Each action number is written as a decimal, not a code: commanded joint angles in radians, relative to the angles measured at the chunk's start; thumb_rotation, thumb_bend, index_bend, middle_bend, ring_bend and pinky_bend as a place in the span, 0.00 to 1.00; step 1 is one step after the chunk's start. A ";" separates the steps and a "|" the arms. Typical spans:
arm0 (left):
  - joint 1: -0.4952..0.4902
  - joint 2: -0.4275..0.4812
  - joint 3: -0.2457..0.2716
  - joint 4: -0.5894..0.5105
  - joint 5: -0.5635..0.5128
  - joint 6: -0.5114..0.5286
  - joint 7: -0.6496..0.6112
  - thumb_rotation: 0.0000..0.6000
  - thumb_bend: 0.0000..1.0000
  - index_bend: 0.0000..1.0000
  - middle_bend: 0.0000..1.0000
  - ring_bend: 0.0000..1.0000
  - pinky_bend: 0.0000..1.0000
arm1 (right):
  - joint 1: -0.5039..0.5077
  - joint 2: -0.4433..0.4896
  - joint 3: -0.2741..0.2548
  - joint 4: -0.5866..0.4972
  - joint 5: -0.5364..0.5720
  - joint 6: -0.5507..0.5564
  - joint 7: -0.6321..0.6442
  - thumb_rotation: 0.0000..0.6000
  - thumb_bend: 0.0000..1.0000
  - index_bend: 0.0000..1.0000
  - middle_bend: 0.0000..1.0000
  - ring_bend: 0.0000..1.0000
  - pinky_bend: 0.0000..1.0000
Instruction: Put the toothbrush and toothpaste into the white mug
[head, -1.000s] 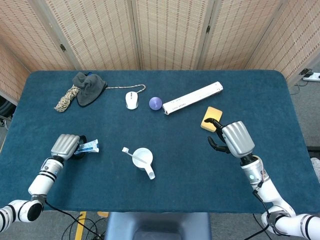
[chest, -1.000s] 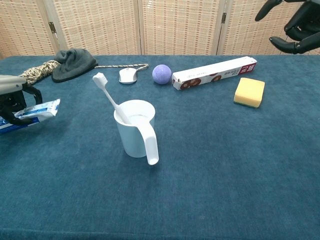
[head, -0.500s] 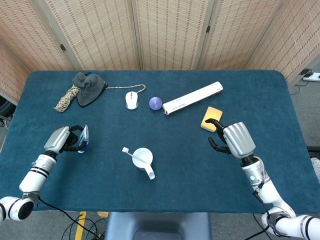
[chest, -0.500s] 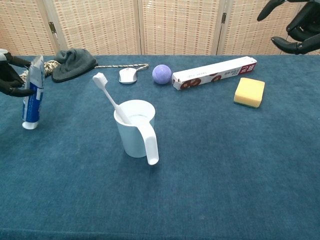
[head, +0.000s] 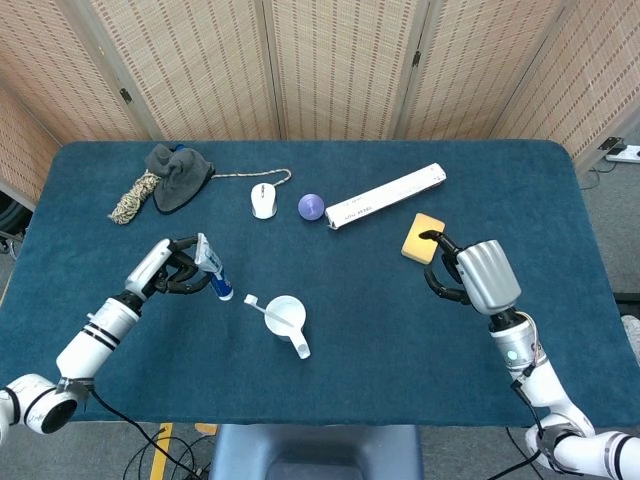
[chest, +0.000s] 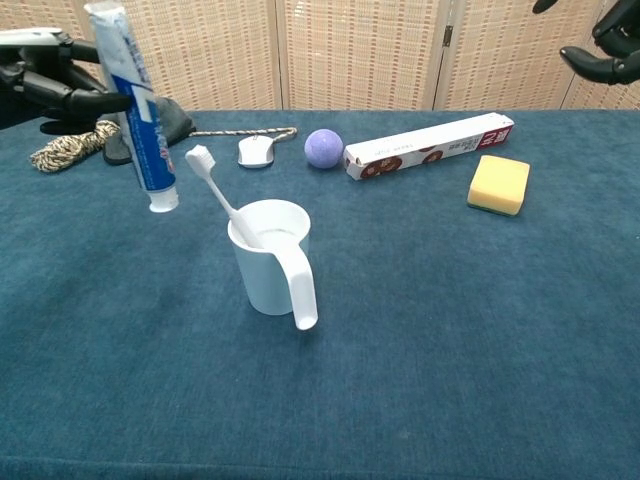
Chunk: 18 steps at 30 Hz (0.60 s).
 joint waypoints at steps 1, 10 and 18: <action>-0.027 -0.002 -0.011 -0.020 0.010 -0.010 -0.003 1.00 0.45 0.70 1.00 0.98 0.95 | -0.003 0.011 0.008 -0.011 0.006 0.006 -0.005 1.00 0.36 0.29 0.91 1.00 0.98; -0.088 -0.019 -0.041 -0.048 -0.026 -0.046 -0.029 1.00 0.45 0.69 1.00 0.98 0.95 | -0.015 0.024 0.014 -0.015 0.016 0.014 0.002 1.00 0.37 0.29 0.91 1.00 0.98; -0.118 -0.029 -0.033 -0.069 -0.011 -0.060 -0.053 1.00 0.45 0.69 1.00 0.98 0.95 | -0.021 0.028 0.014 -0.007 0.021 0.014 0.011 1.00 0.37 0.29 0.91 1.00 0.98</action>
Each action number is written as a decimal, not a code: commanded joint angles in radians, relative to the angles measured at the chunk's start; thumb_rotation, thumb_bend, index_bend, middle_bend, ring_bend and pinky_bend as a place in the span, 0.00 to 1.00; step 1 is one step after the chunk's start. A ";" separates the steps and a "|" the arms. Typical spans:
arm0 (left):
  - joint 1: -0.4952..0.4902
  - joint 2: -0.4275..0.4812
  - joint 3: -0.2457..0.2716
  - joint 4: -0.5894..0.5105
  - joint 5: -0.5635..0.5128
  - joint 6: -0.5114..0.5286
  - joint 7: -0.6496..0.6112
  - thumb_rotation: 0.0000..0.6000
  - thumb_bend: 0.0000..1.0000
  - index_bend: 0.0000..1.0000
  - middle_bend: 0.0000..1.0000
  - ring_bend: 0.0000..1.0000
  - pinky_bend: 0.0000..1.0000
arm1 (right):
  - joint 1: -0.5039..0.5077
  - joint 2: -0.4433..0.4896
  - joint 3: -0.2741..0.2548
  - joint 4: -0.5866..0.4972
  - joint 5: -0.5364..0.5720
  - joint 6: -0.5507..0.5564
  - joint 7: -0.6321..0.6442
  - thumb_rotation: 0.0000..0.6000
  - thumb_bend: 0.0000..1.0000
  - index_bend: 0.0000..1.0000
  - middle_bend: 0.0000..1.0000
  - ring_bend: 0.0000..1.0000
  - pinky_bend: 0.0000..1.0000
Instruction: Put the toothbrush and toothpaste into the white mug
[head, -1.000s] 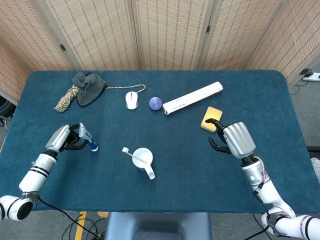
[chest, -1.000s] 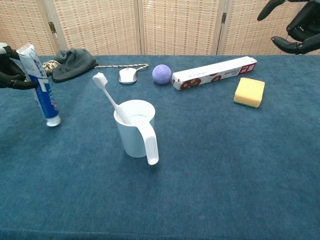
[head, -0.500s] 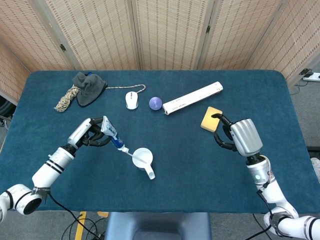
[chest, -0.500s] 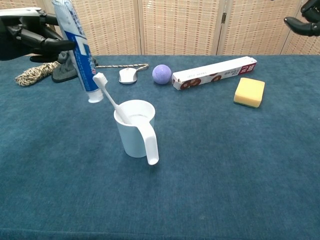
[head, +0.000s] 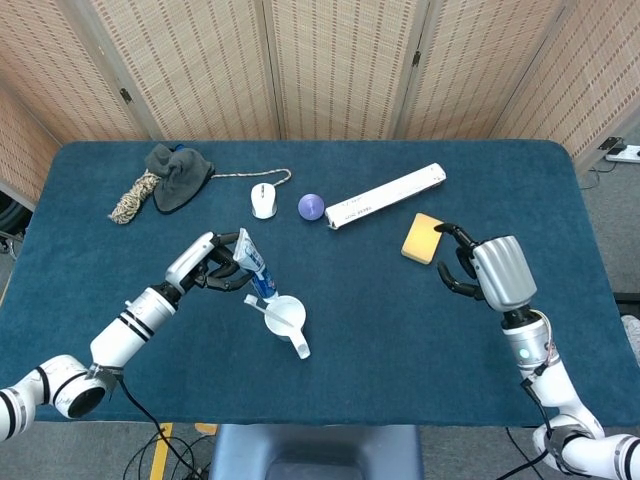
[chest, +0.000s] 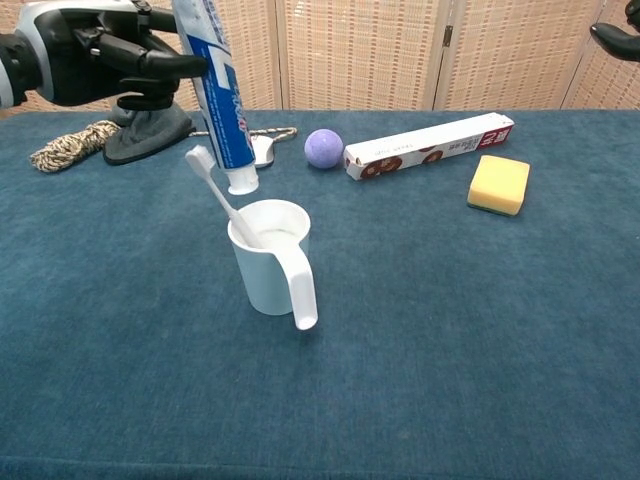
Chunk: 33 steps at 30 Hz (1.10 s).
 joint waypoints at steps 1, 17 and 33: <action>-0.008 -0.005 0.005 -0.006 0.007 0.000 0.000 1.00 0.45 0.69 1.00 0.98 0.95 | -0.001 0.000 0.000 0.002 0.001 -0.001 0.003 1.00 0.37 0.29 0.91 1.00 0.98; -0.035 -0.049 0.048 -0.002 0.029 0.017 0.091 1.00 0.45 0.68 0.99 0.98 0.95 | -0.003 -0.006 -0.001 0.025 0.001 -0.008 0.026 1.00 0.36 0.29 0.91 1.00 0.98; -0.048 -0.064 0.093 -0.002 0.047 0.030 0.228 1.00 0.45 0.59 0.98 0.96 0.93 | 0.000 -0.012 0.000 0.038 -0.008 -0.006 0.046 1.00 0.37 0.29 0.91 1.00 0.98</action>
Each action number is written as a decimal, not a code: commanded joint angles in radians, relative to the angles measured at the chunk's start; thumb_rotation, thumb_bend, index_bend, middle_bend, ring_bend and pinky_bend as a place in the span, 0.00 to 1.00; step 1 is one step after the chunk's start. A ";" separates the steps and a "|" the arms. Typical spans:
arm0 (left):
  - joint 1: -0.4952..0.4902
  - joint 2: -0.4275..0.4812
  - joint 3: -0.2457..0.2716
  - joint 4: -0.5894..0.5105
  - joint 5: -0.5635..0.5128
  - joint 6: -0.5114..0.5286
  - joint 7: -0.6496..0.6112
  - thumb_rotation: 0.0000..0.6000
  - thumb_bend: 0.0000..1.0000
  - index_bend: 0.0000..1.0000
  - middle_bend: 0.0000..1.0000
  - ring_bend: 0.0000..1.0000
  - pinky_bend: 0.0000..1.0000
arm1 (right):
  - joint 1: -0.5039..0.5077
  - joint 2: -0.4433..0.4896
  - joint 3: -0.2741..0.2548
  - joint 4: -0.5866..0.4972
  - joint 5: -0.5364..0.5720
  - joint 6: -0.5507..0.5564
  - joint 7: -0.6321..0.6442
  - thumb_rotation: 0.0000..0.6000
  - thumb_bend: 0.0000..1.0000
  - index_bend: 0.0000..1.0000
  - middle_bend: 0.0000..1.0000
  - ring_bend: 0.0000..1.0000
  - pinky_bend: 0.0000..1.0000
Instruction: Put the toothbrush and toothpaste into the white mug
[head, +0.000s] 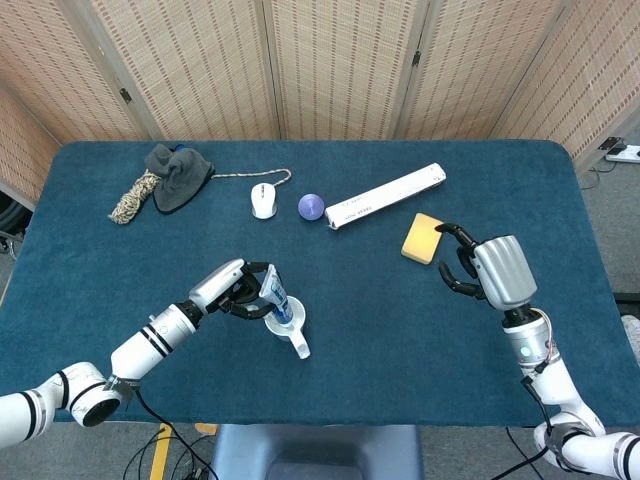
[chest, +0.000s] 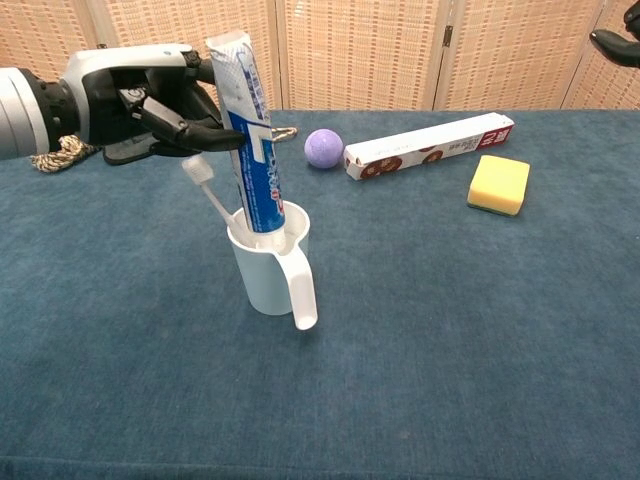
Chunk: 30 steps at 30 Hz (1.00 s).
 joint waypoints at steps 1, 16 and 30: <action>-0.002 -0.003 0.007 0.002 0.000 0.002 0.020 1.00 0.45 0.57 0.98 0.96 0.93 | -0.001 0.000 0.000 0.000 0.000 0.001 0.001 1.00 0.37 0.29 0.91 1.00 0.98; -0.013 0.027 0.055 -0.006 0.031 -0.011 0.120 1.00 0.41 0.41 0.94 0.93 0.90 | -0.005 0.006 0.002 -0.018 -0.005 0.010 0.009 1.00 0.37 0.29 0.91 1.00 0.98; 0.031 0.069 0.038 -0.054 0.008 0.081 0.114 1.00 0.36 0.29 0.89 0.90 0.89 | -0.013 0.018 0.006 -0.040 -0.010 0.025 -0.006 1.00 0.37 0.29 0.91 1.00 0.98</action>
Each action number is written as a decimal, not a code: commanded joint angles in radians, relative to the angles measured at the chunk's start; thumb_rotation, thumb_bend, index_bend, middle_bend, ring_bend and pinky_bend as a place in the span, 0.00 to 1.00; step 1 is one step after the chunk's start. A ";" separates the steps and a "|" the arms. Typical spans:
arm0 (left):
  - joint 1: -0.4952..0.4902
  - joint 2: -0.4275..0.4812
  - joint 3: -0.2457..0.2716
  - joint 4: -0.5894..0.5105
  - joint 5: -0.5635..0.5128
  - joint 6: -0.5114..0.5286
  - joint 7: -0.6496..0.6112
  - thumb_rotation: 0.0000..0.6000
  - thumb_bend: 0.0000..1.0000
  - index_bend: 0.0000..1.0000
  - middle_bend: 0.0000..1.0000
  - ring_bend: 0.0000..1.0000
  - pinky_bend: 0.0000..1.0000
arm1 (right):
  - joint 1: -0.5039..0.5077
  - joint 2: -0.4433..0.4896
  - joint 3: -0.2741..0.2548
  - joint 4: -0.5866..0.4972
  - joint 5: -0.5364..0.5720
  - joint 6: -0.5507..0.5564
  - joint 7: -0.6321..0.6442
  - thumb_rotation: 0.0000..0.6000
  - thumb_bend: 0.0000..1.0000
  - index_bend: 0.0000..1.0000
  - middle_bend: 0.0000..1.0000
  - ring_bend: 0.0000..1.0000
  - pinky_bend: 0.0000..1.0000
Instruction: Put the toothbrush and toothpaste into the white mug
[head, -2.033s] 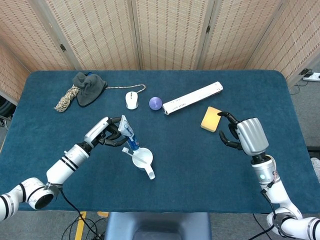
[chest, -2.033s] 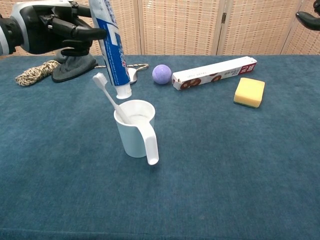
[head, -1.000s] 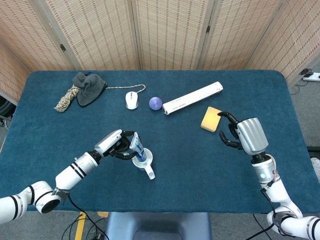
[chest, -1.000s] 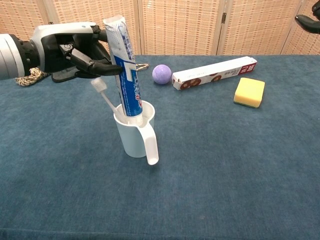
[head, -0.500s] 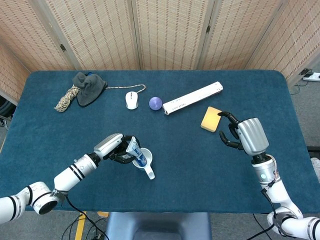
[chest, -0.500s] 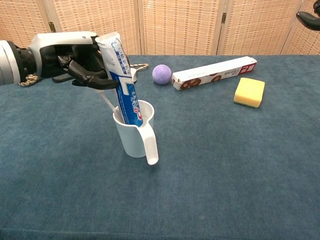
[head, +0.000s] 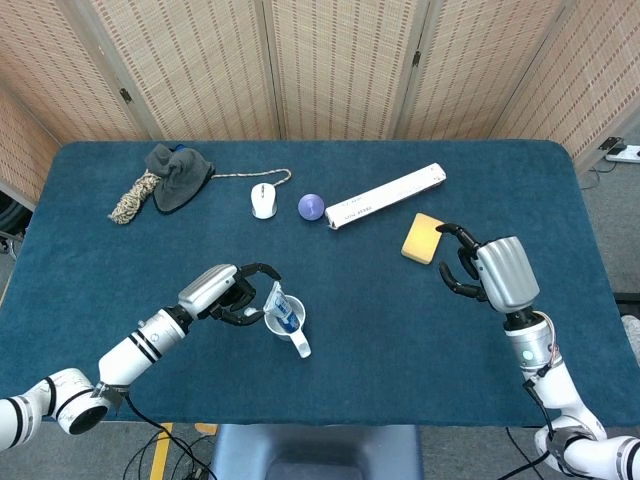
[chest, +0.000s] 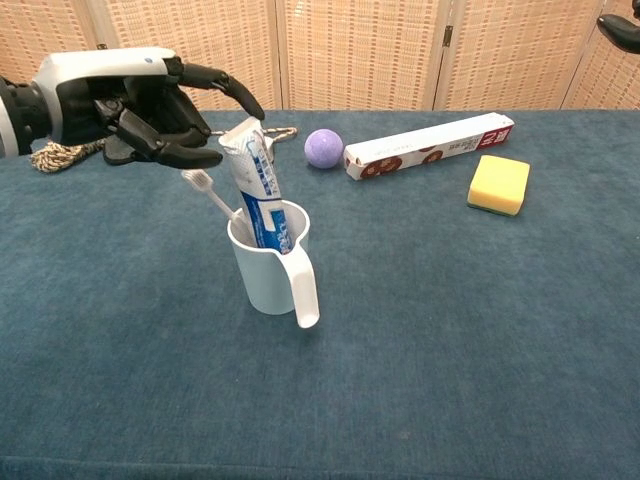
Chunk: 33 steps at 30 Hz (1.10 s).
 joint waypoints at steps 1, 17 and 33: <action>0.021 0.025 -0.010 -0.023 -0.003 0.037 -0.024 1.00 0.36 0.29 0.88 0.89 0.89 | -0.002 0.004 0.001 -0.003 0.000 0.004 -0.003 1.00 0.37 0.29 0.91 1.00 0.98; 0.177 0.125 -0.055 -0.072 -0.205 0.207 0.094 1.00 0.36 0.37 0.74 0.67 0.82 | -0.046 0.081 -0.025 -0.029 0.017 -0.002 -0.052 1.00 0.37 0.29 0.81 0.96 0.97; 0.375 0.135 0.062 -0.004 -0.309 0.407 0.687 1.00 0.36 0.28 0.35 0.22 0.28 | -0.132 0.247 -0.135 -0.104 0.047 -0.085 -0.134 1.00 0.37 0.20 0.18 0.08 0.11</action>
